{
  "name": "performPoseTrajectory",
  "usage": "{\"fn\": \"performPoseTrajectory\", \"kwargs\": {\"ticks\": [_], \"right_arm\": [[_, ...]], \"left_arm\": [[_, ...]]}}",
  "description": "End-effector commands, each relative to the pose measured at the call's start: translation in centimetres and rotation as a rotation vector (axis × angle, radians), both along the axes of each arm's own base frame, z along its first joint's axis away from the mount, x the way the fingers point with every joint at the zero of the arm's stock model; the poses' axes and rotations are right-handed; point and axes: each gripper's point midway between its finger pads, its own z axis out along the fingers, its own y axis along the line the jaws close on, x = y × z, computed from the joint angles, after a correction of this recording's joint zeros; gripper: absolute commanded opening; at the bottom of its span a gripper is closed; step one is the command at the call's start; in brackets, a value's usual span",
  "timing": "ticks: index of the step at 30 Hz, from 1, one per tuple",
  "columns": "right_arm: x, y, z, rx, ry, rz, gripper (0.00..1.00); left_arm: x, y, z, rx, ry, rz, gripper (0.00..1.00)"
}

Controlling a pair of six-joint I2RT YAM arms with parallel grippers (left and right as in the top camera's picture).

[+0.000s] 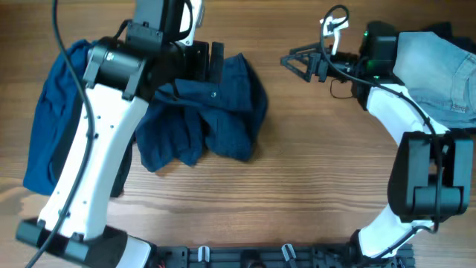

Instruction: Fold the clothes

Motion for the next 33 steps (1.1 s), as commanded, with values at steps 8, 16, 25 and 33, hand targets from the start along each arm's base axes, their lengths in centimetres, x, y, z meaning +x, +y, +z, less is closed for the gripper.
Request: {"fn": "performPoseTrajectory", "kwargs": {"ticks": [8, 16, 25, 33], "right_arm": [[1.4, 3.4, -6.9, -0.232, 0.243, -0.245, 0.73], [1.8, 6.1, -11.7, -0.312, 0.367, -0.361, 0.7], [3.1, 0.4, -11.2, -0.252, 0.52, -0.52, 0.82], [1.7, -8.4, -9.6, -0.28, 0.584, -0.613, 0.89]], "left_arm": [[0.8, 2.0, -0.3, -0.018, 0.023, 0.072, 1.0], [1.8, 3.8, 0.1, -0.026, -0.003, 0.119, 1.0], [6.6, 0.2, -1.9, 0.014, -0.101, -0.064, 1.0], [10.5, -4.3, -14.6, 0.119, 0.046, -0.235, 1.0]]}}
